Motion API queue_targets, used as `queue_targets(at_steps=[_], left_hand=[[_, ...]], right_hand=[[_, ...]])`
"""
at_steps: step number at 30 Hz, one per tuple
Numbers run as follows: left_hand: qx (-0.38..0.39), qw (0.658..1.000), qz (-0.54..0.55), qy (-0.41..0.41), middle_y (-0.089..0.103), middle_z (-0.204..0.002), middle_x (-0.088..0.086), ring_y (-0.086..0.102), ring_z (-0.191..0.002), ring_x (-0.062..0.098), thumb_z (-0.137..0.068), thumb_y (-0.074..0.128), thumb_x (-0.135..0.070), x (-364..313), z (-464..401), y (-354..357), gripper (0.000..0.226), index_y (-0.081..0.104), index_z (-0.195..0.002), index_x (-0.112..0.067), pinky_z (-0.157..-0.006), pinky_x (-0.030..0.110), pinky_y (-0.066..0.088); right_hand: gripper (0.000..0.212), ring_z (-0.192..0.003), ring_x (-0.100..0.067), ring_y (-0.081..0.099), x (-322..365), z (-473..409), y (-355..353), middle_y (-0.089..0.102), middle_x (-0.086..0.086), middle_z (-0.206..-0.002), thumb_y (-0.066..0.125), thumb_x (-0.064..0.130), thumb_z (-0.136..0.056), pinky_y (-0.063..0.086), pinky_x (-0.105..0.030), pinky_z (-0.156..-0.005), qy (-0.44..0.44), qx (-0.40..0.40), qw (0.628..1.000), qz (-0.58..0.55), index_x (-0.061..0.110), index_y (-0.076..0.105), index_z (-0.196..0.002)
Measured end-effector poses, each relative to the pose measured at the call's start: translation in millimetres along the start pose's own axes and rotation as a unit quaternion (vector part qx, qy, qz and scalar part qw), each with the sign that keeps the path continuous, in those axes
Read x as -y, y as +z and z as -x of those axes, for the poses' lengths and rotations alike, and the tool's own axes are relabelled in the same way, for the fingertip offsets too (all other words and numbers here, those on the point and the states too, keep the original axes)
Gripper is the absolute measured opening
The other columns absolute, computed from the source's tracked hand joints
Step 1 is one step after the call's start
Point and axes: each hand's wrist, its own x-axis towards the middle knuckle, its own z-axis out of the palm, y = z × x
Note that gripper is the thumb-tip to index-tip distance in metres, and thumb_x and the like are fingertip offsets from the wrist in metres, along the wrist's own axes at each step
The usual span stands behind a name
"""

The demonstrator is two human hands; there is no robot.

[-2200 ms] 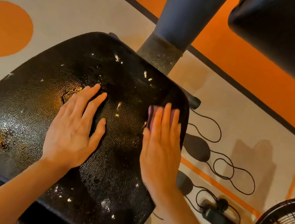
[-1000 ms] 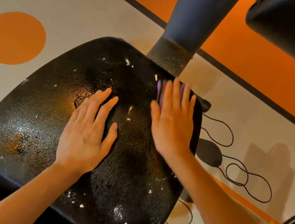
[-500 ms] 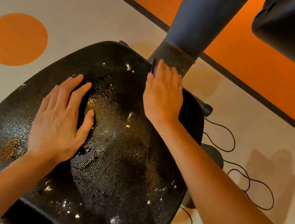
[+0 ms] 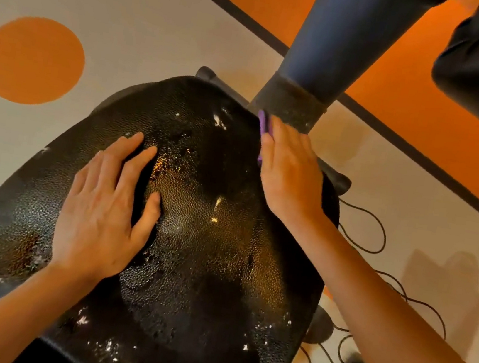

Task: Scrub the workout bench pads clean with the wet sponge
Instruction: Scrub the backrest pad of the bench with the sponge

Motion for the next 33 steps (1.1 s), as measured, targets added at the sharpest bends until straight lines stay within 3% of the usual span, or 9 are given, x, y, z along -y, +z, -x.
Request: queue_targets(at_steps=[5, 10, 14, 17, 19, 22, 26, 30, 33], left_hand=[[-0.01, 1.0, 0.006, -0.001, 0.032, -0.155, 0.007, 0.031, -0.144, 0.028, -0.094, 0.038, -0.043, -1, 0, 0, 0.061, 0.037, -0.147, -0.014, -0.114, 0.048, 0.03], [-0.01, 1.0, -0.007, 0.002, 0.033, -0.154, 0.009, 0.033, -0.142, 0.03, -0.095, 0.038, -0.042, -3, 0, 0, 0.06, 0.038, -0.146, -0.012, -0.11, 0.048, 0.031], [-0.005, 1.0, -0.006, 0.001, 0.032, -0.155, 0.008, 0.032, -0.143, 0.03, -0.095, 0.036, -0.043, -2, -1, 0, 0.06, 0.036, -0.148, -0.013, -0.111, 0.048, 0.031], [-0.01, 1.0, 0.0, -0.002, 0.033, -0.154, 0.009, 0.033, -0.143, 0.03, -0.095, 0.037, -0.042, -2, 1, -1, 0.06, 0.037, -0.147, -0.012, -0.112, 0.049, 0.032], [-0.014, 1.0, -0.006, 0.0, 0.033, -0.153, 0.009, 0.033, -0.143, 0.03, -0.095, 0.039, -0.041, -2, -1, -1, 0.059, 0.038, -0.146, -0.012, -0.112, 0.048, 0.032], [-0.008, 1.0, -0.01, 0.004, 0.032, -0.154, 0.009, 0.032, -0.143, 0.029, -0.095, 0.039, -0.041, -1, 0, -1, 0.059, 0.038, -0.147, -0.012, -0.112, 0.047, 0.032], [-0.009, 1.0, -0.012, 0.007, 0.032, -0.154, 0.009, 0.032, -0.143, 0.029, -0.096, 0.037, -0.042, -1, 1, 1, 0.06, 0.037, -0.147, -0.012, -0.112, 0.046, 0.03], [-0.013, 1.0, -0.006, 0.005, 0.032, -0.154, 0.009, 0.032, -0.143, 0.029, -0.095, 0.038, -0.042, 0, 1, 0, 0.06, 0.037, -0.147, -0.012, -0.113, 0.048, 0.03], [-0.015, 1.0, -0.009, 0.004, 0.032, -0.154, 0.008, 0.034, -0.141, 0.029, -0.095, 0.039, -0.042, 0, 0, 0, 0.059, 0.038, -0.146, -0.012, -0.112, 0.046, 0.031]], right_hand=[[0.038, -0.098, -0.018, 0.057, -24, 19, -12, 0.065, -0.003, -0.109, 0.025, 0.031, -0.104, 0.044, -0.029, -0.079, 0.111, -0.008, 0.994, 0.007, 0.018, 0.055, -0.123], [0.036, -0.099, -0.017, 0.059, 67, -82, 20, 0.064, -0.003, -0.114, 0.027, 0.028, -0.105, 0.033, -0.023, -0.07, -0.02, 0.043, 0.997, -0.061, 0.015, 0.05, -0.129], [0.043, -0.094, -0.014, 0.06, 11, -46, 13, 0.062, 0.0, -0.105, 0.022, 0.031, -0.104, 0.041, -0.022, -0.073, -0.102, 0.042, 0.994, -0.023, 0.016, 0.048, -0.135], [0.041, -0.105, -0.015, 0.055, -46, 28, -19, 0.061, -0.005, -0.12, 0.026, 0.026, -0.105, 0.047, -0.029, -0.089, -0.003, 0.05, 0.997, -0.054, 0.016, 0.048, -0.139], [0.037, -0.103, -0.013, 0.054, -46, 26, -23, 0.062, -0.003, -0.113, 0.028, 0.029, -0.105, 0.047, -0.03, -0.083, 0.054, 0.049, 0.996, -0.058, 0.02, 0.052, -0.132], [0.037, -0.088, -0.016, 0.054, 15, -44, -2, 0.058, 0.002, -0.098, 0.023, 0.03, -0.105, 0.039, -0.032, -0.068, 0.007, 0.06, 0.997, -0.038, 0.018, 0.053, -0.122], [0.032, -0.091, -0.02, 0.062, 58, -91, 18, 0.063, -0.004, -0.105, 0.029, 0.024, -0.105, 0.037, -0.028, -0.067, -0.078, 0.064, 0.994, -0.035, 0.012, 0.056, -0.118], [0.035, -0.091, -0.014, 0.057, -15, -3, -7, 0.062, -0.003, -0.102, 0.029, 0.026, -0.105, 0.051, -0.033, -0.08, -0.052, 0.036, 0.998, -0.021, 0.016, 0.054, -0.127], [0.041, -0.123, -0.012, 0.047, -49, 56, -30, 0.054, -0.005, -0.135, 0.031, 0.025, -0.105, 0.046, -0.032, -0.101, 0.055, 0.037, 0.993, -0.095, 0.017, 0.041, -0.143]])
